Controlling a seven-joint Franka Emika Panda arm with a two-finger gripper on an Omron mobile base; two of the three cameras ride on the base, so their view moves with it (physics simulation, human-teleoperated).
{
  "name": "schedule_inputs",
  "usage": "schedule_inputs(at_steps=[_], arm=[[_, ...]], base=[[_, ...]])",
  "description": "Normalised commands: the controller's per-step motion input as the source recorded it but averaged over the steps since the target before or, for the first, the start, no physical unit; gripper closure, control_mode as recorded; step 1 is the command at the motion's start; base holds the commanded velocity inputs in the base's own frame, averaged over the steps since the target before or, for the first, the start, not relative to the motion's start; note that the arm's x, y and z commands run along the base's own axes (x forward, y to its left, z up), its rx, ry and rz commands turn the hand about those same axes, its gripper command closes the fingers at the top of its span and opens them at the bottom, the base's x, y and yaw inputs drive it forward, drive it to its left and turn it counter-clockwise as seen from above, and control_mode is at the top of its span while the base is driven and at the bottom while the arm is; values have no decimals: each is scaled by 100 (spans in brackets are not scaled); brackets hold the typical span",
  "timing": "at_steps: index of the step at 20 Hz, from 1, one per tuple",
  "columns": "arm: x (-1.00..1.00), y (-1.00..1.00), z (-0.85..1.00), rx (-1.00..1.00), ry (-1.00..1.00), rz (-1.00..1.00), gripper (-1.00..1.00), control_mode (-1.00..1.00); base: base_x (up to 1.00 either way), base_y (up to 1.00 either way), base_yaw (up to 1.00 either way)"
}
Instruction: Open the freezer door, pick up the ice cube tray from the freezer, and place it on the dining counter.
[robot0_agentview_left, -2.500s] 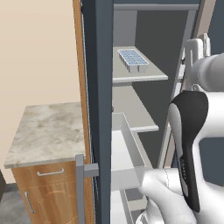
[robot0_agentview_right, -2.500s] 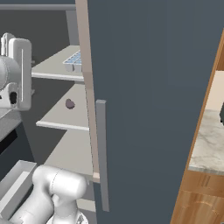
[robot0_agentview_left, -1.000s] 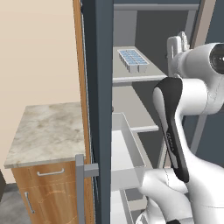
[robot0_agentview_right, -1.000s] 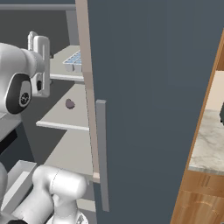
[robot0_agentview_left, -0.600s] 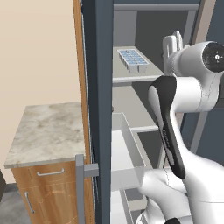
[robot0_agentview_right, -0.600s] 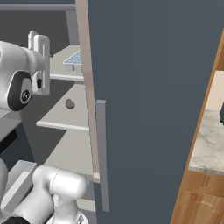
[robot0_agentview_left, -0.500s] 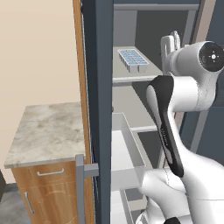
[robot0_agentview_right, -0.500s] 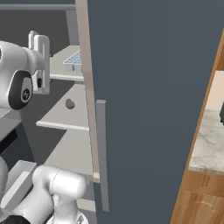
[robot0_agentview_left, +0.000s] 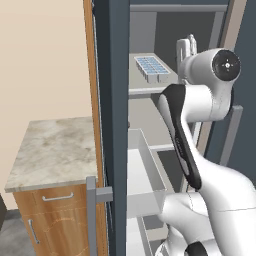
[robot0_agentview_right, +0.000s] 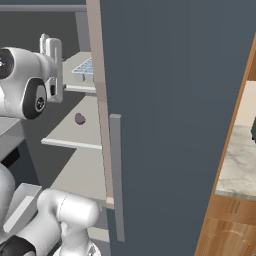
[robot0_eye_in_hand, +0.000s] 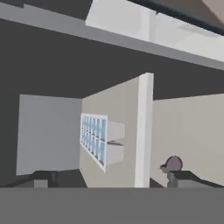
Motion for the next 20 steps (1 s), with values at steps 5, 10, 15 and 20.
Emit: schedule_inputs(at_steps=[5,10,15,20], arm=[[40,0,0,0,-3,0,-100,-100],[39,0,0,0,-1,0,-100,-100],[29,0,0,0,0,0,-100,-100],[32,0,0,0,0,0,-100,-100]], base=[[0,0,0],[0,0,0],[0,0,0],[0,0,0]])
